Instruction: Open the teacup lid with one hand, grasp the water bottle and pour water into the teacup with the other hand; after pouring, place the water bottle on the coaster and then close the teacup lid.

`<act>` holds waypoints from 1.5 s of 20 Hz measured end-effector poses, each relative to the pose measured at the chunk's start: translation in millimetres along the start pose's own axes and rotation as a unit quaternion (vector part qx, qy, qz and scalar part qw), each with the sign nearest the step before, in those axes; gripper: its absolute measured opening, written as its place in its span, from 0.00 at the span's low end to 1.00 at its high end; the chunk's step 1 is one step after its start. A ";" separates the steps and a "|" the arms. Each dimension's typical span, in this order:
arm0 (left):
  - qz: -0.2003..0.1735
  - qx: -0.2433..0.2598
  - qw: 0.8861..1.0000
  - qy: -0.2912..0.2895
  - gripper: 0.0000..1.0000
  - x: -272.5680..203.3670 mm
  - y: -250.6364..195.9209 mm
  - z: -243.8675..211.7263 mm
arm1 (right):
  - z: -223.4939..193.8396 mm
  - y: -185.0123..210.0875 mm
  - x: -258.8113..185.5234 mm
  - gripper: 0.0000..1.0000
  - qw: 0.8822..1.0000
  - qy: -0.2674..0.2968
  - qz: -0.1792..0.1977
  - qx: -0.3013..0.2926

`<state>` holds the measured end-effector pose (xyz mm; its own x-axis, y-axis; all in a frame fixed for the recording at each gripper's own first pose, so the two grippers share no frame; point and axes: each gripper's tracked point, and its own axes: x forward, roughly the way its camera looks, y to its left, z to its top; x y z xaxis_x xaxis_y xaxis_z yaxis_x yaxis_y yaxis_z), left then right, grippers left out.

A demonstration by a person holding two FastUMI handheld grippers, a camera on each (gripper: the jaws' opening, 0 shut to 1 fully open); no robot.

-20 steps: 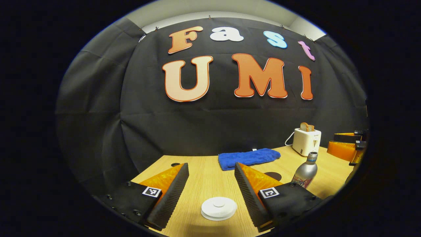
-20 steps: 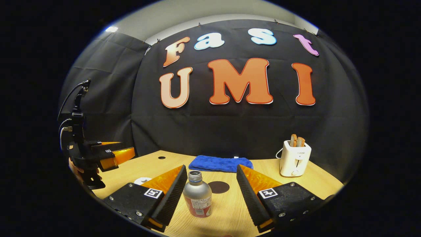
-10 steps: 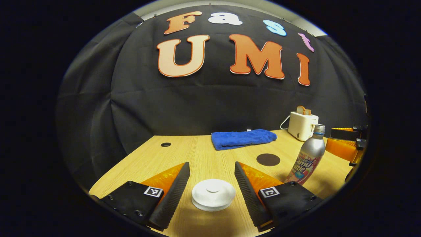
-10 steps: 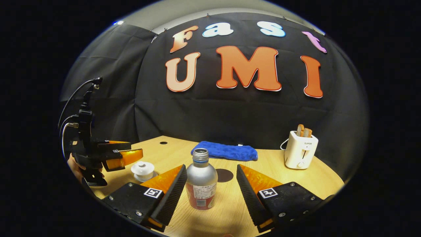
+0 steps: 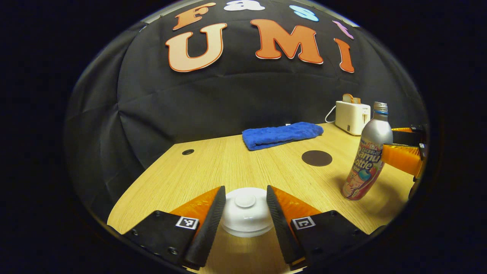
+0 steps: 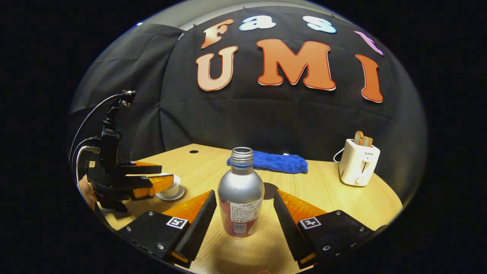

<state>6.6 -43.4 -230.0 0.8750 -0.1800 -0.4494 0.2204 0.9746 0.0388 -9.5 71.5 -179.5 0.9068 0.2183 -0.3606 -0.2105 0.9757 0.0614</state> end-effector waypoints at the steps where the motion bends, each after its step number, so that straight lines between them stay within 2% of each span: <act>1: 0.000 0.001 1.000 0.002 0.72 0.9 -0.3 -1.2 | -2.0 -0.1 1.2 0.91 1.000 0.003 0.001 0.000; 2: -0.002 0.001 1.000 0.000 0.67 1.4 -0.3 -0.5 | -4.5 0.9 1.9 0.91 1.000 0.006 0.002 -0.001; 3: 0.000 -0.001 1.000 -0.003 0.67 1.9 2.7 0.3 | -6.6 0.5 2.9 0.91 1.000 0.009 0.002 -0.001; 5: 0.001 0.001 1.000 -0.001 0.60 3.1 0.4 1.7 | -8.8 -0.1 4.2 0.91 1.000 0.013 0.003 -0.003; 7: 0.003 0.004 1.000 -0.004 0.63 2.2 -0.2 5.1 | -10.5 -0.1 5.9 0.91 1.000 0.014 0.003 -0.004; 8: 0.006 0.001 1.000 -0.004 0.48 4.0 2.4 3.9 | -10.8 -0.9 6.1 0.91 1.000 0.015 0.002 -0.004; 9: 0.006 -0.002 1.000 -0.003 0.42 5.4 2.9 5.0 | -11.0 -0.7 6.4 0.91 1.000 0.015 0.003 -0.004; 11: 0.010 0.000 1.000 -0.004 0.42 4.6 4.8 5.3 | -12.5 -1.1 7.1 0.91 1.000 0.017 0.003 -0.003; 13: 0.011 -0.007 1.000 -0.005 0.32 4.4 5.4 5.9 | -14.1 -1.3 7.9 0.91 1.000 0.020 0.004 -0.004; 21: 0.030 -0.011 0.998 -0.053 0.32 -9.8 18.3 34.2 | -33.2 2.7 19.4 0.91 0.998 0.056 0.011 0.003; 22: 0.032 -0.012 0.998 -0.058 0.27 -11.9 20.2 36.7 | -35.9 5.4 21.3 0.91 0.998 0.062 0.014 0.004; 23: 0.035 -0.013 0.997 -0.062 0.32 -14.9 22.2 38.6 | -38.7 6.7 22.7 0.91 0.998 0.069 0.015 0.004; 27: 0.042 -0.020 0.997 -0.069 0.32 -21.2 31.0 39.3 | -51.9 11.0 30.4 0.91 0.996 0.089 0.014 0.002; 30: 0.046 -0.026 0.996 -0.070 0.32 -23.8 37.6 36.0 | -65.9 9.1 35.4 0.86 0.994 0.109 0.005 -0.004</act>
<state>9.5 -7.3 -185.7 0.9427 -0.1020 -0.3176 0.1164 0.9928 0.0266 -3.3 86.7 -253.0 0.8038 0.2165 -0.5541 -0.2221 0.9733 0.0581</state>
